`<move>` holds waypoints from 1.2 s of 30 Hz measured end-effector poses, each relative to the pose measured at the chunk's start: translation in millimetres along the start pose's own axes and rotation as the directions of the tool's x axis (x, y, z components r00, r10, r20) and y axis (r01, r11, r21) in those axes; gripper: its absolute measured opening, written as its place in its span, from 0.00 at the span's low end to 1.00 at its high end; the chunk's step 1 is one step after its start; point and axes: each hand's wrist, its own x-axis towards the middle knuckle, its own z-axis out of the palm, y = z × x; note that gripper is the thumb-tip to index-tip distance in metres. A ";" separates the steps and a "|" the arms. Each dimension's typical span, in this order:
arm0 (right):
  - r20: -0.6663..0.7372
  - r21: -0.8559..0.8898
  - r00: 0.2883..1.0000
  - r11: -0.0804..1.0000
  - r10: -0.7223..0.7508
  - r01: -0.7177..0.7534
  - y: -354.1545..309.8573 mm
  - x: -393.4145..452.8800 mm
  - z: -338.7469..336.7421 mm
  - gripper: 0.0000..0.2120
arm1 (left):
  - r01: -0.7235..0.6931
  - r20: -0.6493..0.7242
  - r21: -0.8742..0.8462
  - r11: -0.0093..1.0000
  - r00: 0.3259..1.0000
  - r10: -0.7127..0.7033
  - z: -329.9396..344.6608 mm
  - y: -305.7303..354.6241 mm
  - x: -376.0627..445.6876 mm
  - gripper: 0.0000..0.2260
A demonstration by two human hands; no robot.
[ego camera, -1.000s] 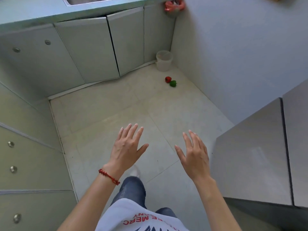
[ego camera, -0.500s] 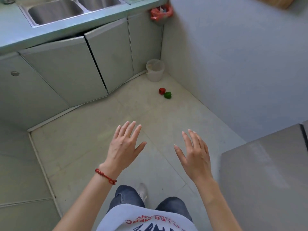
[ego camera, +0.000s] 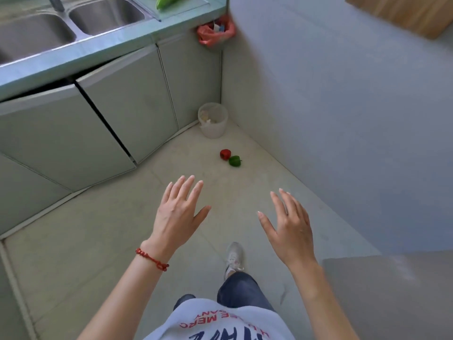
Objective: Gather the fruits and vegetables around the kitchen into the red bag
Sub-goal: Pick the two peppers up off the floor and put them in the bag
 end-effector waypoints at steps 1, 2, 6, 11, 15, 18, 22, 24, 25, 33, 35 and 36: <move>0.004 0.008 1.000 1.000 0.000 0.000 7.0 20.5 -2.3 0.33 | 0.006 -0.003 -0.001 1.000 1.000 -0.006 -1.4 2.3 19.4 0.32; 0.001 0.018 1.000 1.000 0.001 -0.001 13.9 40.0 -5.2 0.33 | 0.013 -0.004 -0.004 1.000 1.000 -0.013 -3.5 5.1 38.3 0.32; -0.002 0.050 1.000 0.999 -0.015 0.015 40.8 115.7 -15.8 0.29 | 0.045 -0.019 -0.010 0.999 0.999 -0.045 -11.6 14.5 110.0 0.29; 0.009 0.080 1.000 0.997 -0.007 0.006 59.8 193.2 -18.4 0.30 | 0.071 0.002 -0.017 0.997 0.997 -0.071 -15.2 16.8 184.7 0.32; 0.036 0.098 0.999 0.995 0.010 -0.013 67.7 247.2 -8.3 0.30 | 0.065 0.033 -0.025 0.998 0.997 -0.064 -7.8 9.5 244.0 0.32; 0.039 0.108 0.998 0.993 0.043 -0.047 72.5 288.4 2.0 0.30 | 0.045 0.044 -0.021 0.999 0.998 -0.044 1.2 -1.9 291.6 0.29; 0.066 0.113 0.994 0.989 0.092 -0.099 74.9 348.6 13.6 0.30 | 0.037 0.092 -0.034 0.999 0.995 -0.034 7.5 -22.4 358.8 0.29; 0.089 0.113 0.990 0.986 0.112 -0.122 73.7 381.4 18.4 0.31 | 0.034 0.125 -0.045 0.998 0.992 -0.028 8.7 -34.3 393.4 0.31; 0.105 0.114 0.987 0.985 0.120 -0.132 72.9 397.0 21.0 0.31 | 0.037 0.138 -0.059 0.998 0.990 -0.029 9.7 -40.2 409.9 0.30; 0.244 0.123 0.963 0.982 0.113 -0.146 72.6 491.6 45.4 0.29 | 0.081 0.192 -0.148 0.986 0.980 -0.051 32.3 -69.6 512.9 0.29; 0.274 0.127 0.956 0.982 0.102 -0.141 76.6 506.9 55.6 0.30 | 0.110 0.203 -0.170 0.979 0.976 -0.075 43.6 -72.1 526.6 0.27; 0.294 0.125 0.951 0.982 0.098 -0.140 79.2 514.6 62.3 0.31 | 0.118 0.208 -0.170 0.978 0.975 -0.081 50.1 -73.0 532.9 0.27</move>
